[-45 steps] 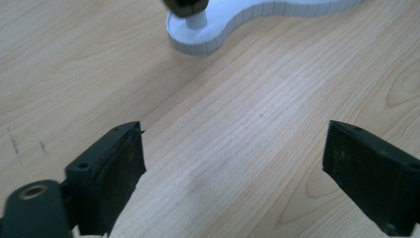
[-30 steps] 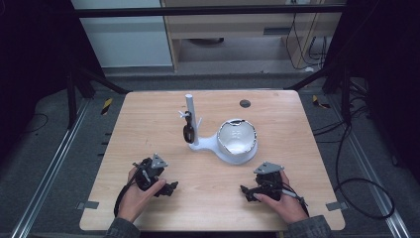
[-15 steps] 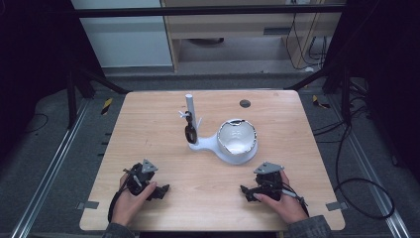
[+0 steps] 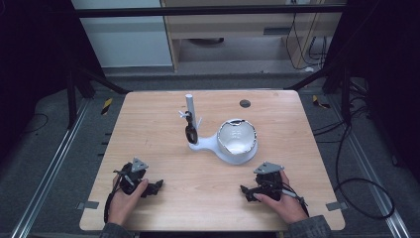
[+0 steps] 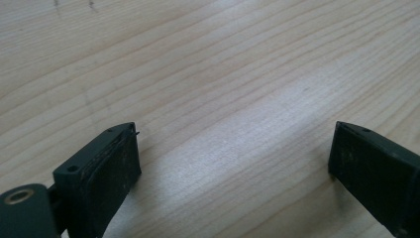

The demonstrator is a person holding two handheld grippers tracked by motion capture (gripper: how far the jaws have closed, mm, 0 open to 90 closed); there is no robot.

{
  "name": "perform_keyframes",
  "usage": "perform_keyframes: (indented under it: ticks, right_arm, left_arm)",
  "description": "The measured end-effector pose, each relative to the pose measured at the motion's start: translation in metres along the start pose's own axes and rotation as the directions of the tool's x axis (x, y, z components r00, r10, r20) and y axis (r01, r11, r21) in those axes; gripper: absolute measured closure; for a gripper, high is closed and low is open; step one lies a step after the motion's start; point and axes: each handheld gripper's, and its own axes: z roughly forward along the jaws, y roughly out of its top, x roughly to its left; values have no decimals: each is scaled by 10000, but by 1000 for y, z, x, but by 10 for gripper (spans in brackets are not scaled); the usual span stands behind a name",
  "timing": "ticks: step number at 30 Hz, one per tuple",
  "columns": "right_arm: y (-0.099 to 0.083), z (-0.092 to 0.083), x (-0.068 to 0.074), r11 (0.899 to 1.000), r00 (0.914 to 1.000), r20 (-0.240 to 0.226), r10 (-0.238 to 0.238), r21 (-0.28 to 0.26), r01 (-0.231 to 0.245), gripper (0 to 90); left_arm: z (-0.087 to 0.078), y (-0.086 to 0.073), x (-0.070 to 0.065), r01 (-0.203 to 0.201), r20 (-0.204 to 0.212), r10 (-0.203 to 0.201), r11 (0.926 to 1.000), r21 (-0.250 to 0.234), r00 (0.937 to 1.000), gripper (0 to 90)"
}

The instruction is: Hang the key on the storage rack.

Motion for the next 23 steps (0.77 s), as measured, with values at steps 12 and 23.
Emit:
perform_keyframes:
  ticks: [12, 23]
  right_arm:
    - [0, 0, 0, 10000, 10000, 0, -2, 2, 2, 4]
    - [0, 0, 0, 10000, 10000, 4, 2, 1, -2, 4]
  left_arm:
    - [3, -5, 5, 32, -40, -34, 9983, -588, 10000, 20]
    - [4, -5, 5, 113, -31, -115, 9986, -518, 9999, 0]
